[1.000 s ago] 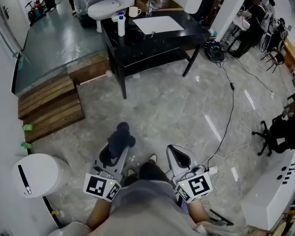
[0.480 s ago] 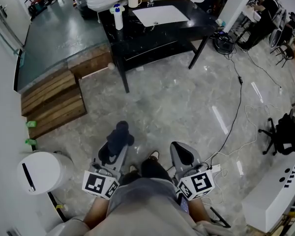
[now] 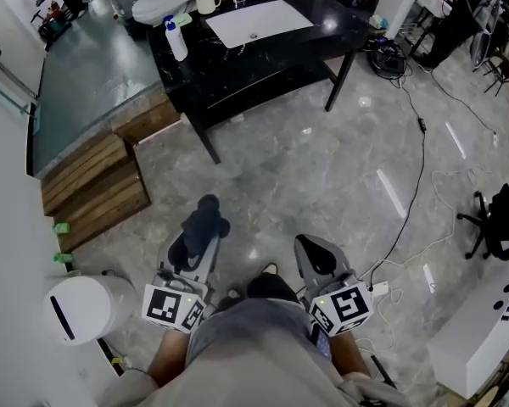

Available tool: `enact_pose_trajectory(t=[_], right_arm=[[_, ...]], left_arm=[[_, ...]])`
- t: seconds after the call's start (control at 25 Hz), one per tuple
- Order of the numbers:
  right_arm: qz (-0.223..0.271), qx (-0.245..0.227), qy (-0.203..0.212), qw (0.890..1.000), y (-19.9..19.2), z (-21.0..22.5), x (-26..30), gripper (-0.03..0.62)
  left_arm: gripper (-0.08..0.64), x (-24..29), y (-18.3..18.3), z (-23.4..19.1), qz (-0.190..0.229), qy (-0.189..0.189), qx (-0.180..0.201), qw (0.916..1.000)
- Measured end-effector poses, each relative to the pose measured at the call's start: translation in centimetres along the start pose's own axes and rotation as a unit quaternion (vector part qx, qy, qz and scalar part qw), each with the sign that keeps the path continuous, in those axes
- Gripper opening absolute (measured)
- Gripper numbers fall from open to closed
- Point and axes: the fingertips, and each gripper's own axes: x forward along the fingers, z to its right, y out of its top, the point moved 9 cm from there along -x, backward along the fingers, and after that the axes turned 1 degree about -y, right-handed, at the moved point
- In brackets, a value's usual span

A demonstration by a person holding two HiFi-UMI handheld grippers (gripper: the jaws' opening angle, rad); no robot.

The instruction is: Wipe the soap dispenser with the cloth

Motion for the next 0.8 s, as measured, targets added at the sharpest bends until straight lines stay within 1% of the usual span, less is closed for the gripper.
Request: enact_pose_trajectory(t=[0.12,0.24,0.36,0.48,0.64,0.8], right_arm=[[0.002,0.0,0.01,1.0,0.6,2.0,0.4,0.002],[0.0,-0.004,0.026,1.0,1.1,3.4,0.9,0.002],[-0.008,-0.008,0.056,0.998,1.1,3.6,1.3,0.002],[-0.01,-0.014,0.072,0.997,1.4,3.6,1.7,0.0],[-0.019,-0.015,0.077,0.997,1.5,3.7,2.6,0.002],[-0.02,-0.024,0.072,0.997,2.1,3.7,4.2,0.002]], left_arm=[[0.179,2.0,0.7,0.2,0.003,0.016,-0.007,0.9998],[0.179,3.1,1.5,0.8,0.01,0.024,-0.003,0.9996],[0.179,3.4,1.4,1.1,0.015,0.036,0.002,0.9992],[0.179,4.0,1.1,1.0,0.013,0.042,-0.007,0.999],[0.179,4.7,0.5,0.7,0.014,0.033,-0.018,0.9992],[0.179,5.8,0.2,-1.0,0.021,0.028,-0.03,0.9989]])
